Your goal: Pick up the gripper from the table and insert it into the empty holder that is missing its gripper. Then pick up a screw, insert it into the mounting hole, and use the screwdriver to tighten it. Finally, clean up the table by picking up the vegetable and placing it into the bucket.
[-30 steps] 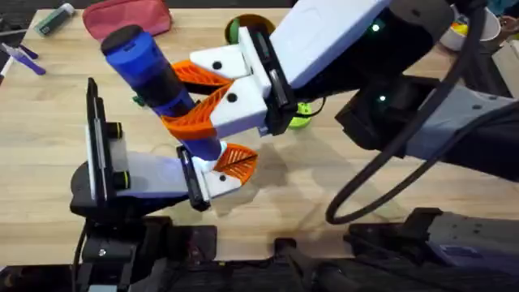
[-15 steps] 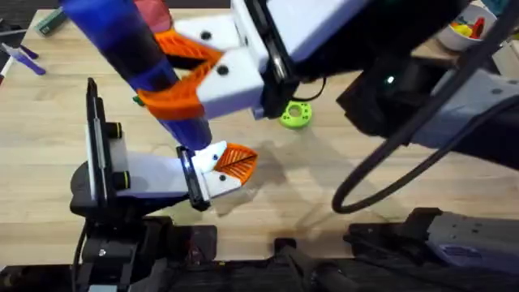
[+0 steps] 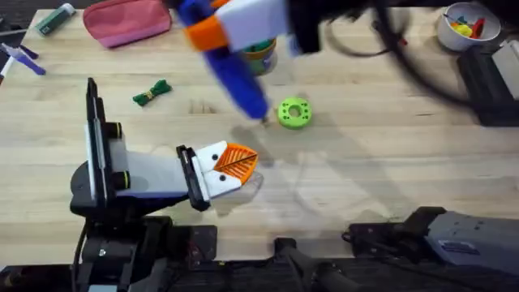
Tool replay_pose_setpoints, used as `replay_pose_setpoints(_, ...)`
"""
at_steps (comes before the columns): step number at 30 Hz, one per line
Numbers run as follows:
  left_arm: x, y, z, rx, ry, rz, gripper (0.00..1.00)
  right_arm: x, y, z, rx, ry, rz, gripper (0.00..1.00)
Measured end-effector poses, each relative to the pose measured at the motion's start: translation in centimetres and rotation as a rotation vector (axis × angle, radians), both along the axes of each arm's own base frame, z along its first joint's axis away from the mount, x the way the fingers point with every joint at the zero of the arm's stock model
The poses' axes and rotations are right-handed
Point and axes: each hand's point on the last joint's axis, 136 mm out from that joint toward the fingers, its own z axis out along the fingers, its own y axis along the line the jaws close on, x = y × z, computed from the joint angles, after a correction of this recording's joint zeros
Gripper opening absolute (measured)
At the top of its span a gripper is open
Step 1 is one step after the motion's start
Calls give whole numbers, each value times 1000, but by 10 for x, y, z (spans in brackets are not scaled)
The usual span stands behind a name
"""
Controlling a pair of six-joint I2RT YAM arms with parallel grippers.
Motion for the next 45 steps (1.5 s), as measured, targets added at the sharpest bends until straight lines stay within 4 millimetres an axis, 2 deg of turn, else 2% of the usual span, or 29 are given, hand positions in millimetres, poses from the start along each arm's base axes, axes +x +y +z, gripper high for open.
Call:
replay_pose_setpoints(7, 0, 0, 0, 0, 0, 0, 20, 46, -74, 5, -309, -188, -295, 26)
replay_pose_setpoints(11, 0, 0, 0, 0, 0, 0, 20, 63, -109, -11, -497, -291, -381, 26)
replay_pose_setpoints(17, 0, 0, 0, 0, 0, 0, 20, 65, -163, -50, -845, -382, -362, 26)
replay_pose_setpoints(22, 0, 0, 0, 0, 0, 0, 20, 59, -202, -82, -1092, -347, -282, 26)
replay_pose_setpoints(27, 0, 0, 0, 0, 0, 0, 20, 75, -218, -107, -1206, -296, -254, 26)
replay_pose_setpoints(36, 0, 0, 0, 0, 0, 0, 20, 98, -237, -150, -1297, -169, -221, 26)
replay_pose_setpoints(42, 0, 0, 0, 0, 0, 0, 20, 110, -257, -200, -1342, -86, -208, 26)
replay_pose_setpoints(45, 0, 0, 0, 0, 0, 0, 20, 109, -266, -226, -1355, -69, -190, 26)
